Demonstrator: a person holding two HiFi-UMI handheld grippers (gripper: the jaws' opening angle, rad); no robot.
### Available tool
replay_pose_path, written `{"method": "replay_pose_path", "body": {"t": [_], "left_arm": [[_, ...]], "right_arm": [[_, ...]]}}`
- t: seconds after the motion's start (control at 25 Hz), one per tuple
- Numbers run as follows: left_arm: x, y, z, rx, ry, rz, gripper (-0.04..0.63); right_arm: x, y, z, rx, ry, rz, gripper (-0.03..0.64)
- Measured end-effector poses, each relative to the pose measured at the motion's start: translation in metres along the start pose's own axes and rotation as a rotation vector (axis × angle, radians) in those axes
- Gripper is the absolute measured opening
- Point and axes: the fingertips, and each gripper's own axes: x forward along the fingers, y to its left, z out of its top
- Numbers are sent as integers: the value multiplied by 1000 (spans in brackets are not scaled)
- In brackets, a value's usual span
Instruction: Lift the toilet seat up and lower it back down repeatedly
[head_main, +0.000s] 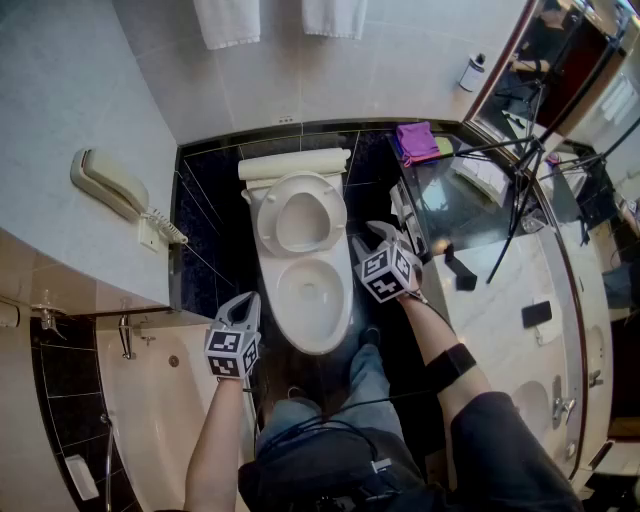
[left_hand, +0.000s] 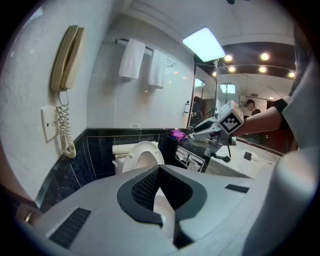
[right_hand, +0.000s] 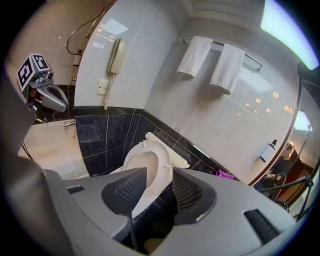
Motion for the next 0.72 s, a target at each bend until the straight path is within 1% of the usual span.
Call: {"method": "replay_pose_path", "body": {"t": [0.08,0.24,0.36,0.48,0.56,0.72], "left_arm": [[14,5,2,0,-6,15,-2],[54,11,3,-13,1,53,-2],[83,6,1,-25,24,80,-2],[110,2,4,-14,45,109,-2],[129,2,7,-6,56,126,-2],[164,7,11,-15,62,154,-2]], "right_arm": [[29,-12,0,-53,5,-7,193],[87,-42,11,-142,-3,-2,193],[131,-53,10,-187,3,38,193],[172,-63,9,-213,5,80,195],[197,-66,9,-236,3,102,195],[241,-66,7,-271,-2,143,193]]}}
